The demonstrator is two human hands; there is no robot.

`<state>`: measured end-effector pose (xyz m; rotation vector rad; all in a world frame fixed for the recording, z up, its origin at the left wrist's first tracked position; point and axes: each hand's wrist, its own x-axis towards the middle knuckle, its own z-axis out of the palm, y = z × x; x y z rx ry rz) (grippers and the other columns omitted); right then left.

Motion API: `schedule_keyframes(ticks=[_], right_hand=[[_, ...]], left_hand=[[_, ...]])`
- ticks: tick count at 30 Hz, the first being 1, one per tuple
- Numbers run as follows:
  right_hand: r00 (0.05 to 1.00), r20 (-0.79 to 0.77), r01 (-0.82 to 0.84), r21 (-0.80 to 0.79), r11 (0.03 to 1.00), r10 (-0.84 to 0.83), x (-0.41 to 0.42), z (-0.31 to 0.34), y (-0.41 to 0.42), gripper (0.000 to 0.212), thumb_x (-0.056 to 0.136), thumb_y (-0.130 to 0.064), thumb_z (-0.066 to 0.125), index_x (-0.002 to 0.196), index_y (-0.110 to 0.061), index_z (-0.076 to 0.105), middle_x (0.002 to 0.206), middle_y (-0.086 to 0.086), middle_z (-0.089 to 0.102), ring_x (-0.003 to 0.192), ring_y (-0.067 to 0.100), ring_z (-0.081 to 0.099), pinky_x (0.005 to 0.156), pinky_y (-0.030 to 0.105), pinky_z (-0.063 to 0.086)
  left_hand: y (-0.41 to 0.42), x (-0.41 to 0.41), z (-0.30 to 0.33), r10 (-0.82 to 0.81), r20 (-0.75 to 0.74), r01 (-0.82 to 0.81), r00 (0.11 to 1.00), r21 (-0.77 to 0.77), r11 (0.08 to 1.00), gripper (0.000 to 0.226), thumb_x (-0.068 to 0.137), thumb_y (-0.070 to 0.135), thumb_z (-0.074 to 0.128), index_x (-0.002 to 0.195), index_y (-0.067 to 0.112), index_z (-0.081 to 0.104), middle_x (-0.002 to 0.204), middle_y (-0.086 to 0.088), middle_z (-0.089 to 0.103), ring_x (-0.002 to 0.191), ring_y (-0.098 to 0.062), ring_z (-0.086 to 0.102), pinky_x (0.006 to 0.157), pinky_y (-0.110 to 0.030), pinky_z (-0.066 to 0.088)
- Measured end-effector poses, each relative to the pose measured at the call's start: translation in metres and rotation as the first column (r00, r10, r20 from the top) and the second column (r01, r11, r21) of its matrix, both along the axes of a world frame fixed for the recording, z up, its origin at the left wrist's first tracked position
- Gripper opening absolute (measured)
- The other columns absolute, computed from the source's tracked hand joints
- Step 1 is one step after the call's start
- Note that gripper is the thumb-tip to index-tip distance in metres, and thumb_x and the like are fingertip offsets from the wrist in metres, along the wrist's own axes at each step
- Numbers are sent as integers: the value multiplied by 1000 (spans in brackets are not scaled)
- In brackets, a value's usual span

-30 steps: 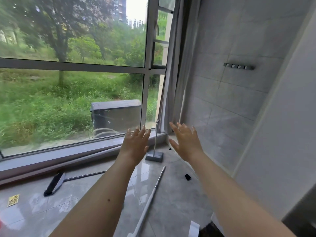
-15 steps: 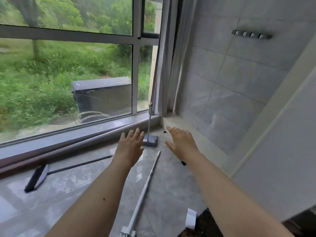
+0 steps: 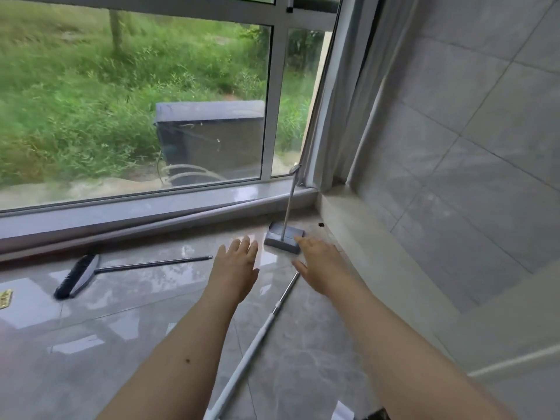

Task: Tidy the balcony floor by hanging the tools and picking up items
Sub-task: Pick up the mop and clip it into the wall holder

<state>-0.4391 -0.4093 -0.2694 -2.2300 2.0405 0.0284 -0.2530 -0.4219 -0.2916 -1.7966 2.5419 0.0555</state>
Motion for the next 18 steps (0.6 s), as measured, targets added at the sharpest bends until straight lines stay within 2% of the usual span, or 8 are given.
schedule_keyframes(ticks=[7,13,18], right_hand=[[995,6,-99,77,992,99,-24,-52,-83,57,96,-39,45,147,-21,28,144,2,45,130,24,45,103,38,35],[992,33,-129,143,981,126,-26,-105,-132,55,96,-39,44,145,-19,31,140,4,49,127,27,46,101,38,35],[992,32,-123,241,963,118,-29,-157,-163,49,97,-38,43,141,-17,37,138,7,50,127,29,46,106,40,34]], left_hand=[[-63,-32,-50,108,-13,-106,994,93,990,58,96,38,41,146,14,24,154,-5,26,139,-24,29,109,-39,33],[-102,-36,-97,150,-5,-147,989,167,975,50,96,36,41,139,14,32,142,-4,39,129,-24,39,99,-37,38],[-131,-34,-147,174,28,-175,984,255,951,44,97,35,38,135,14,35,135,-4,42,123,-24,42,93,-36,41]])
